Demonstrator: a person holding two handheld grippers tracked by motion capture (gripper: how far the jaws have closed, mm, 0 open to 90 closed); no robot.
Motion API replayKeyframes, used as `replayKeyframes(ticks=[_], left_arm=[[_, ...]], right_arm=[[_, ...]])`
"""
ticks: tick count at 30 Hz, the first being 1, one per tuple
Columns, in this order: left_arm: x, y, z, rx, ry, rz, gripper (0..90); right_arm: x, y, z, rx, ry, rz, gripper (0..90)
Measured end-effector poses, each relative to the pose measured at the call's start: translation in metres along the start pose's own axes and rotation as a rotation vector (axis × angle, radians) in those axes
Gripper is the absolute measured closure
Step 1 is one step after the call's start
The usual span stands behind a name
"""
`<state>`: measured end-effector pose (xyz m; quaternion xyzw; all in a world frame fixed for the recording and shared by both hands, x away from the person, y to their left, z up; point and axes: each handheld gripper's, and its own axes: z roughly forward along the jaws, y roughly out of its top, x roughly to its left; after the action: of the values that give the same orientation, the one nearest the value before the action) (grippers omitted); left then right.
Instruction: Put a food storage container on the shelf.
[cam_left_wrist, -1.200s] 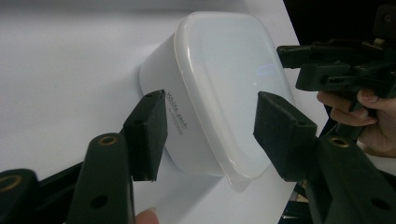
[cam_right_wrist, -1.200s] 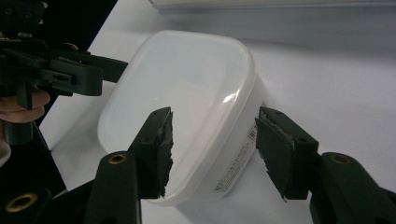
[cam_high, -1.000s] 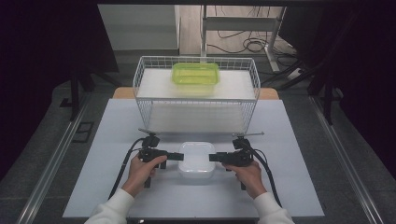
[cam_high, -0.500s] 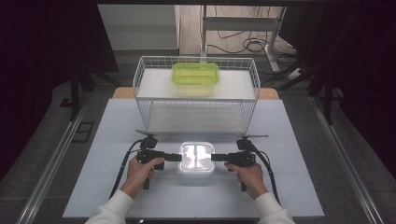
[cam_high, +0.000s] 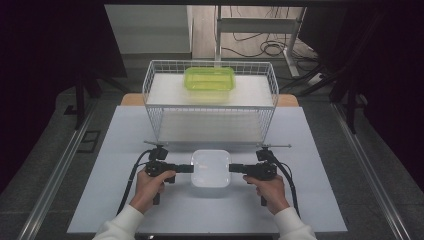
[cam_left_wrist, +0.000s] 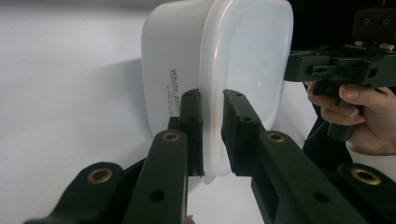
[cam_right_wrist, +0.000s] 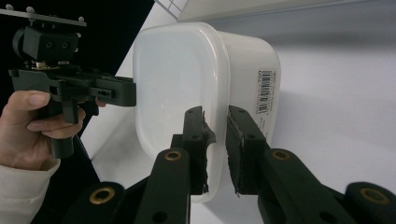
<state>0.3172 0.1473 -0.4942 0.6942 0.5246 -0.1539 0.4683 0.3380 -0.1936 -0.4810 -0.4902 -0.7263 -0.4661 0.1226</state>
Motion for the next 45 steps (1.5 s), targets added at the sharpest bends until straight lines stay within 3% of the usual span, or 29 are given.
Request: replayKeyframes(ticks=[14,23,36,45], left_arm=[[-0.020,0.005,-0.013,-0.059,0.002,0.085,78.4],[-0.028,0.006,-0.021,-0.098,0.009,0.126,78.2],[-0.038,0.014,-0.028,-0.134,0.010,0.151,77.5],[-0.042,0.021,-0.032,-0.138,0.016,0.170,77.5]], right_arm=[[0.016,0.004,-0.015,-0.067,-0.004,-0.088,77.4],[0.030,0.008,-0.023,-0.103,-0.007,-0.173,77.3],[0.046,0.016,-0.035,-0.143,-0.007,-0.253,77.1],[0.048,0.021,-0.037,-0.159,0.002,-0.268,77.1]])
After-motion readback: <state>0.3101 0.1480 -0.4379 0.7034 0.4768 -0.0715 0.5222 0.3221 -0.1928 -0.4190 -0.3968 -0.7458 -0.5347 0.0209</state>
